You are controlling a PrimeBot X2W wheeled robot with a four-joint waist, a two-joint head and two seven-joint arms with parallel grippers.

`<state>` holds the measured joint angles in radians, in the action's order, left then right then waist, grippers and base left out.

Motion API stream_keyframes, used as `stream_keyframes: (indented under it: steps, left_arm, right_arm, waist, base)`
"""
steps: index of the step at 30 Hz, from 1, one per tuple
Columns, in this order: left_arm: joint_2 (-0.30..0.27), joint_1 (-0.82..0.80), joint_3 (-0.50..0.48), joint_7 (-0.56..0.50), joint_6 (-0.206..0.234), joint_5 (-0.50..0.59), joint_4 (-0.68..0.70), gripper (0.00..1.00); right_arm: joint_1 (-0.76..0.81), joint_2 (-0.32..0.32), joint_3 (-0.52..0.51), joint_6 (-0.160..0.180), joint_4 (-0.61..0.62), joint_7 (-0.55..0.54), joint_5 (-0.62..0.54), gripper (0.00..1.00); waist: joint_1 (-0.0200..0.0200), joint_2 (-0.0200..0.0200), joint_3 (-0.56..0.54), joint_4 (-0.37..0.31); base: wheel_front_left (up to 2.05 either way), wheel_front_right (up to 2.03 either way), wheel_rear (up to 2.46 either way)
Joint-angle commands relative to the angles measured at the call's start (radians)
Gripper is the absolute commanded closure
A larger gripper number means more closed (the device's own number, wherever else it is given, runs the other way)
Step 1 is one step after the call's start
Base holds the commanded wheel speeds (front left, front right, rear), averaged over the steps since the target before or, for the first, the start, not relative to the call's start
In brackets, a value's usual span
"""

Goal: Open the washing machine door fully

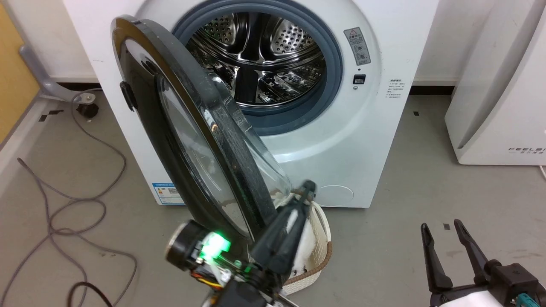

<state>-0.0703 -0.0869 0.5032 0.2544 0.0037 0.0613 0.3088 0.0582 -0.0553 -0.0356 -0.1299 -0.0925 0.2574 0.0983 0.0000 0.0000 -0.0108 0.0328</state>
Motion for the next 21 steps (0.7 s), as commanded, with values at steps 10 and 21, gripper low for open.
stream_keyframes:
  steps: [10,21]
  left_arm:
    - [0.012,0.008,0.118,-0.001,-0.029,-0.015,-0.104,1.0]
    - [0.016,-0.007,0.132,0.004,0.001,-0.047,-0.281,1.0]
  right_arm:
    - [0.008,0.005,0.0,-0.001,-0.004,0.004,0.01,0.0]
    - [-0.005,0.005,-0.001,-0.001,-0.015,0.004,0.004,0.0]
  waist:
    - [0.0,0.0,0.01,0.001]
    - [0.0,0.0,0.032,-0.006]
  base:
    - [0.0,0.0,0.0]
    - [0.0,0.0,0.0]
